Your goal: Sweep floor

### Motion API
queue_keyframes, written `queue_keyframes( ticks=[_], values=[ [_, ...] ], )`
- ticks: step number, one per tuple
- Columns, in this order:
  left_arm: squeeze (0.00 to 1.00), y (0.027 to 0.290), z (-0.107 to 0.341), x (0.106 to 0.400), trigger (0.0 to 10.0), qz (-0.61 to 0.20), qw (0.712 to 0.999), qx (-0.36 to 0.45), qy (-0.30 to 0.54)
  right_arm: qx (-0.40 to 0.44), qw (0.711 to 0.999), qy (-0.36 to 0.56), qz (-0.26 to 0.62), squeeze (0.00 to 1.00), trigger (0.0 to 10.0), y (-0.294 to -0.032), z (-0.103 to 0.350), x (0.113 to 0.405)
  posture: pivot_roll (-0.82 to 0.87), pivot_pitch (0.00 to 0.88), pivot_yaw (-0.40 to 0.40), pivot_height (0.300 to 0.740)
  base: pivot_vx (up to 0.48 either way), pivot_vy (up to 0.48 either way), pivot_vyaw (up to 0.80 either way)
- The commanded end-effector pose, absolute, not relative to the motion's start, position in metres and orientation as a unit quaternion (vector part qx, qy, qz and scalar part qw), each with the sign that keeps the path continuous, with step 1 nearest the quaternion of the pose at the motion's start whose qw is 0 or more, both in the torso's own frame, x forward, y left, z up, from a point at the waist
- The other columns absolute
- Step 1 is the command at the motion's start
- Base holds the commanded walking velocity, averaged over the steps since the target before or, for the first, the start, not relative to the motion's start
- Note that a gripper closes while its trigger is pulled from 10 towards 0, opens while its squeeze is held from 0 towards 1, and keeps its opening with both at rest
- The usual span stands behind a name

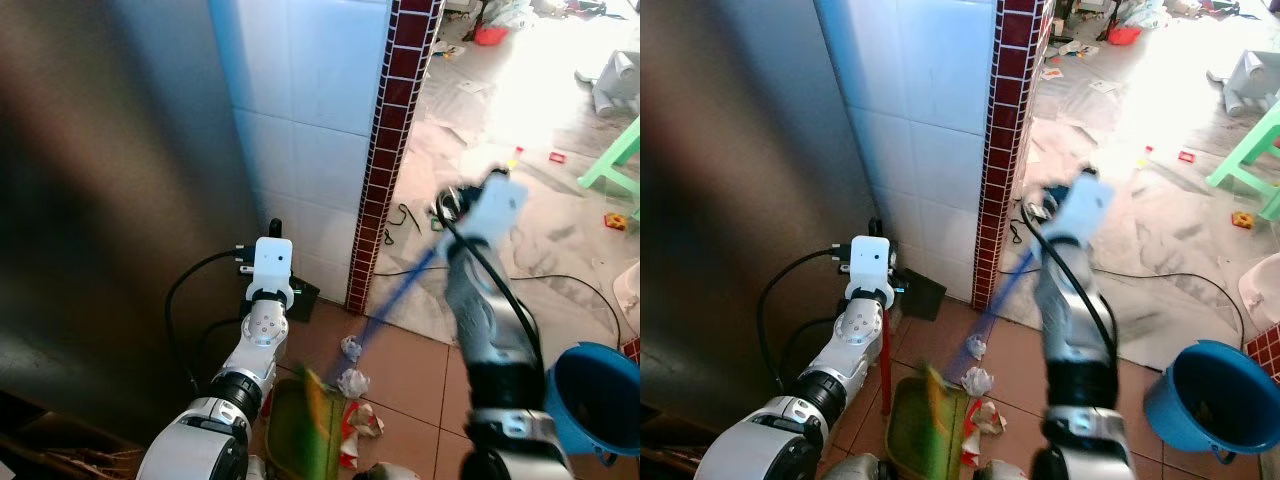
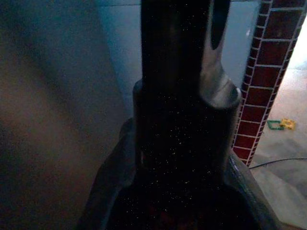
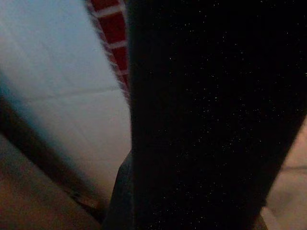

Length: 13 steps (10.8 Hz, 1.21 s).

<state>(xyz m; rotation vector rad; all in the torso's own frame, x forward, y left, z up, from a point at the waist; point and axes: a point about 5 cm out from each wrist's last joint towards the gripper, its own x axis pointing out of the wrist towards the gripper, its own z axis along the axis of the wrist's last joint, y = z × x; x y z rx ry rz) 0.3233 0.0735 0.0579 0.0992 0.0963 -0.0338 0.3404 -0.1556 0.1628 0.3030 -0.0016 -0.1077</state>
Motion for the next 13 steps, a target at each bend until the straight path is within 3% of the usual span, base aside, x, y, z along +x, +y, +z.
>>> queue_keyframes(
  ticks=[1,3,5,7,9,10,13],
  values=[
    [0.0,0.075,0.054,0.323,10.0,-0.022,0.996,0.058,0.059,0.149,0.987,-0.041,-0.045,0.0,10.0,-0.157,0.186,0.343,-0.12,0.022,0.022,0.74,0.0,0.0,0.0],
    [0.0,0.072,0.053,0.322,10.0,-0.03,0.996,0.061,0.061,0.091,0.99,-0.107,-0.01,0.0,10.0,-0.156,0.214,0.346,-0.12,0.021,0.023,0.74,0.0,0.0,0.0],
    [0.0,0.069,0.052,0.322,10.0,-0.041,0.995,0.057,0.066,-0.048,0.981,-0.187,-0.006,0.0,10.0,-0.165,0.233,0.341,-0.12,0.02,0.021,0.74,0.0,0.0,0.0],
    [0.0,0.068,0.051,0.321,10.0,-0.048,0.995,0.053,0.068,-0.077,0.979,-0.185,-0.034,0.0,10.0,-0.179,0.226,0.337,-0.12,0.023,0.019,0.74,0.0,0.0,0.0],
    [0.0,0.067,0.051,0.32,10.0,-0.052,0.995,0.052,0.068,-0.112,0.981,-0.145,-0.057,0.0,10.0,-0.188,0.199,0.336,-0.12,0.026,0.02,0.74,0.0,0.0,0.0],
    [0.0,0.067,0.05,0.32,10.0,-0.054,0.995,0.051,0.069,-0.125,0.987,-0.083,-0.06,0.0,10.0,-0.187,0.171,0.333,-0.12,0.027,0.018,0.74,0.0,0.0,0.0],
    [0.0,0.067,0.051,0.321,10.0,-0.057,0.995,0.049,0.071,-0.028,0.998,0.023,-0.05,0.0,10.0,-0.166,0.13,0.327,-0.12,0.028,0.018,0.74,0.0,0.0,0.0]
  ],
)
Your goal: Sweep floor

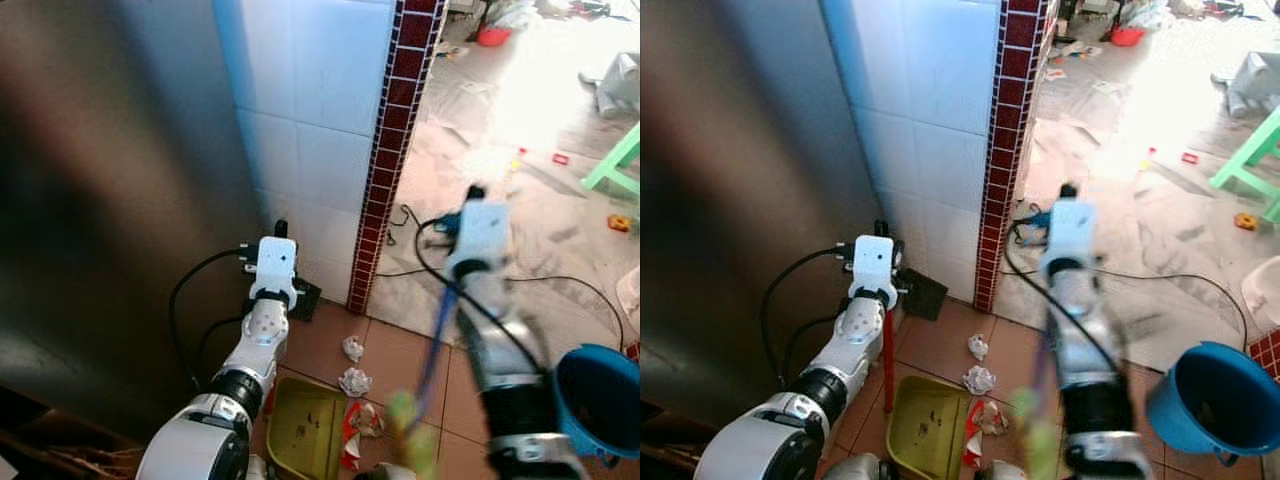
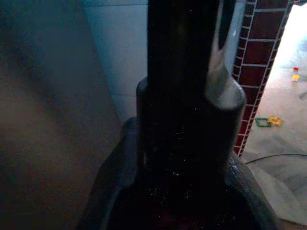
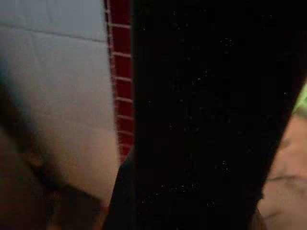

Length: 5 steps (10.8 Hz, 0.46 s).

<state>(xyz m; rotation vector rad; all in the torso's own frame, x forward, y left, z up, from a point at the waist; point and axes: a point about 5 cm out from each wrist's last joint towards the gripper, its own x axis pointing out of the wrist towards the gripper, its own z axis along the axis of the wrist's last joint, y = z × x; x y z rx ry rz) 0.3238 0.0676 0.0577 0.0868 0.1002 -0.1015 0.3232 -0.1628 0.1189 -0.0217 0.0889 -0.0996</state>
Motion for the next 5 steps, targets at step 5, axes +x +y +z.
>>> queue_keyframes(
  ticks=[5],
  values=[
    [0.0,0.066,0.05,0.322,10.0,-0.06,0.994,0.047,0.078,0.118,0.992,-0.04,0.016,0.0,10.0,-0.136,0.169,0.336,-0.12,0.027,0.015,0.74,0.0,0.0,0.0]
  ],
)
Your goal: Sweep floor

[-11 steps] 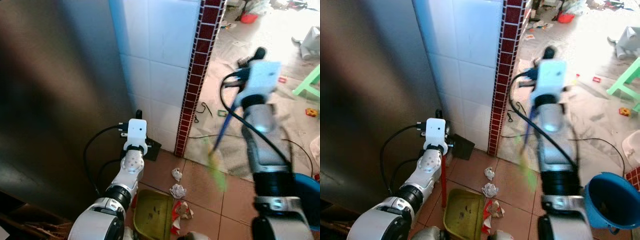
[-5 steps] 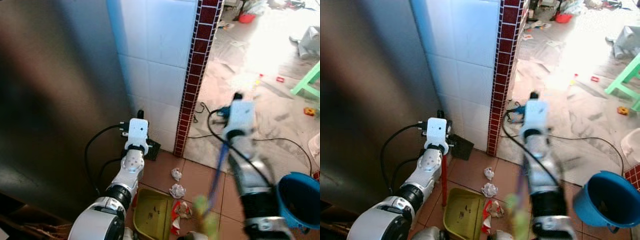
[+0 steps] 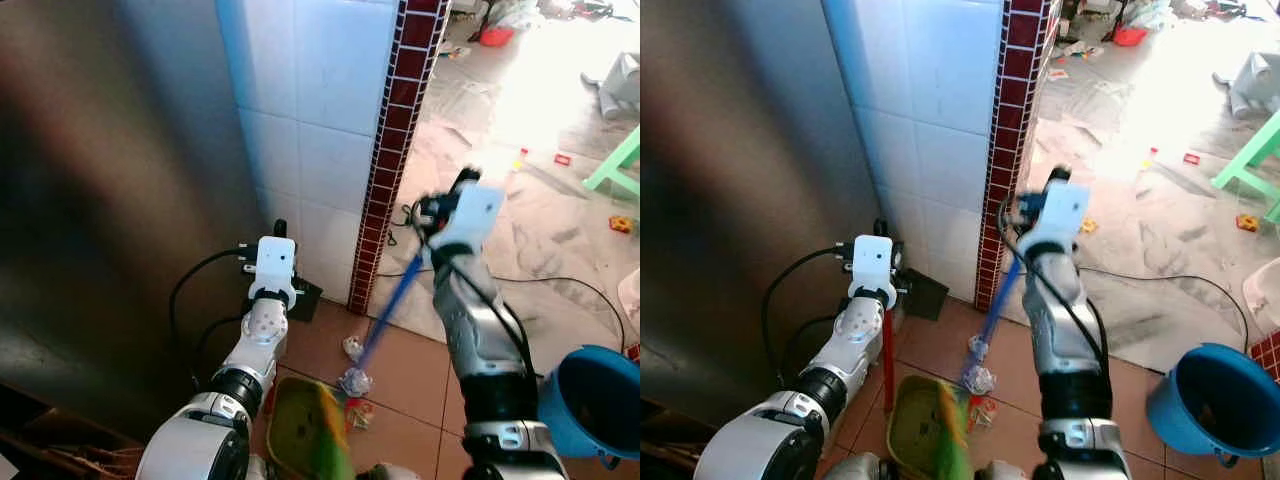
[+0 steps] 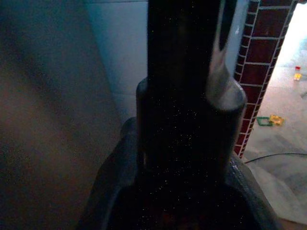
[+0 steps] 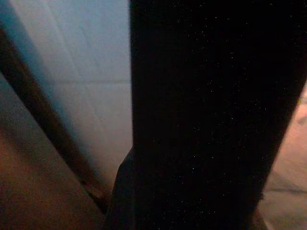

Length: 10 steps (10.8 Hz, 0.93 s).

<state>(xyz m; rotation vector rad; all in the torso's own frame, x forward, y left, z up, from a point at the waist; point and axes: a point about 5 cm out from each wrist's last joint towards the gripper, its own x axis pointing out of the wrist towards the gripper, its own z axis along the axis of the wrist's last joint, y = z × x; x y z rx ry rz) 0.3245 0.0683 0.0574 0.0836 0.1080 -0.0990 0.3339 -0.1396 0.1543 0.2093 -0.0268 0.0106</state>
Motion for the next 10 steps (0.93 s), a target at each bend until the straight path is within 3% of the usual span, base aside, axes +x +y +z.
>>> queue_keyframes(
  ticks=[1,6,10],
  values=[
    [0.0,0.066,0.05,0.322,10.0,-0.061,0.994,0.046,0.079,0.119,0.991,-0.056,0.025,0.0,10.0,-0.134,0.178,0.337,-0.12,0.027,0.016,0.74,0.0,0.0,0.0],
    [0.0,0.063,0.051,0.321,10.0,-0.083,0.993,0.046,0.074,0.004,0.985,-0.169,0.035,0.0,10.0,-0.143,0.219,0.336,-0.12,0.028,0.023,0.74,0.0,0.0,0.0],
    [0.0,0.063,0.051,0.321,10.0,-0.086,0.993,0.046,0.073,-0.035,0.982,-0.186,0.003,0.0,10.0,-0.158,0.225,0.341,-0.12,0.025,0.023,0.74,0.0,0.0,0.0]
  ],
)
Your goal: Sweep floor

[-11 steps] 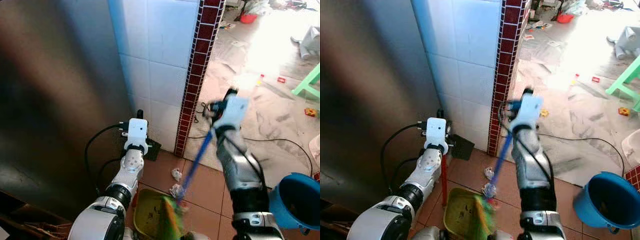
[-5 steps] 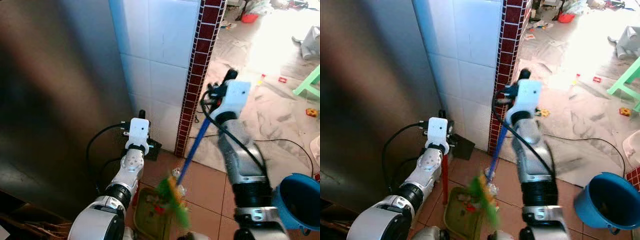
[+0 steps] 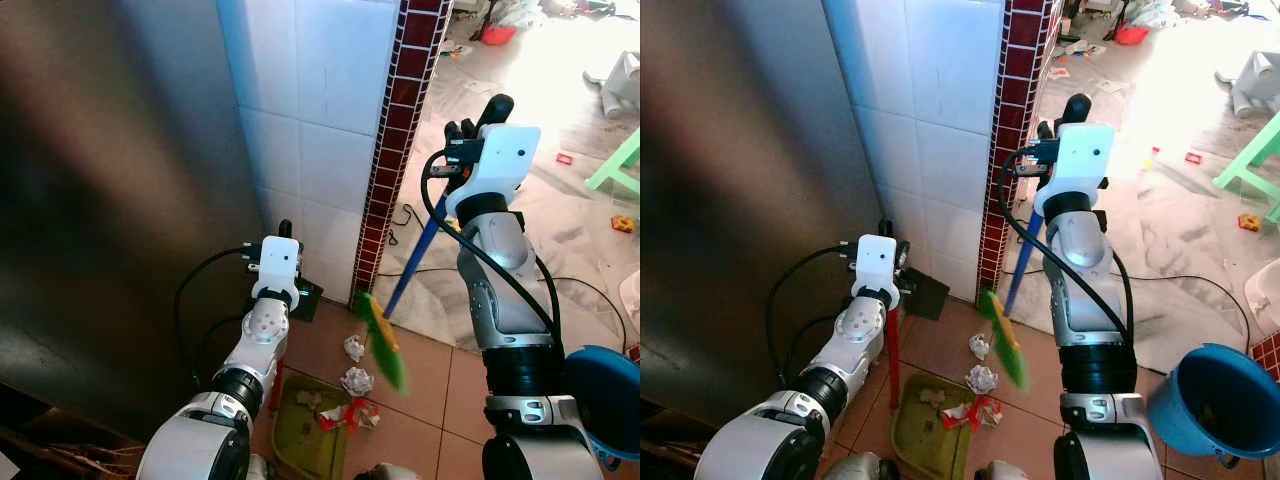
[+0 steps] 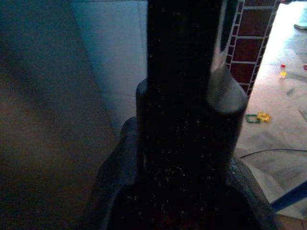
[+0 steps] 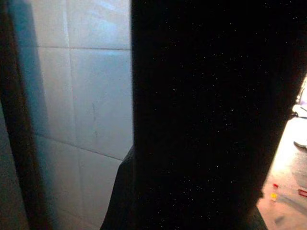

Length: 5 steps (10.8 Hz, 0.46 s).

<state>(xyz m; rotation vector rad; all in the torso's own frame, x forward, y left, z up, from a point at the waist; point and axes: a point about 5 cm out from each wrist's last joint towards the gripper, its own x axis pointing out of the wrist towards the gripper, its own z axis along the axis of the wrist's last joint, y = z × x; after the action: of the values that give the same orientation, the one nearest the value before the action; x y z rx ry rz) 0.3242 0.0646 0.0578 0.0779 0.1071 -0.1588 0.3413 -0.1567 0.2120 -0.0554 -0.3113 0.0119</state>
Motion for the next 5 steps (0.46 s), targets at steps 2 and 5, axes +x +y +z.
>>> queue_keyframes(
  ticks=[2,5],
  values=[
    [0.0,0.063,0.05,0.321,10.0,-0.087,0.992,0.046,0.074,-0.05,0.985,-0.162,-0.01,0.0,10.0,-0.161,0.211,0.34,-0.12,0.024,0.022,0.74,0.0,0.0,0.0],
    [0.0,0.063,0.05,0.32,10.0,-0.088,0.992,0.048,0.075,-0.057,0.987,-0.147,-0.01,0.0,10.0,-0.16,0.202,0.339,-0.12,0.018,0.023,0.74,0.0,0.0,0.0]
  ],
)
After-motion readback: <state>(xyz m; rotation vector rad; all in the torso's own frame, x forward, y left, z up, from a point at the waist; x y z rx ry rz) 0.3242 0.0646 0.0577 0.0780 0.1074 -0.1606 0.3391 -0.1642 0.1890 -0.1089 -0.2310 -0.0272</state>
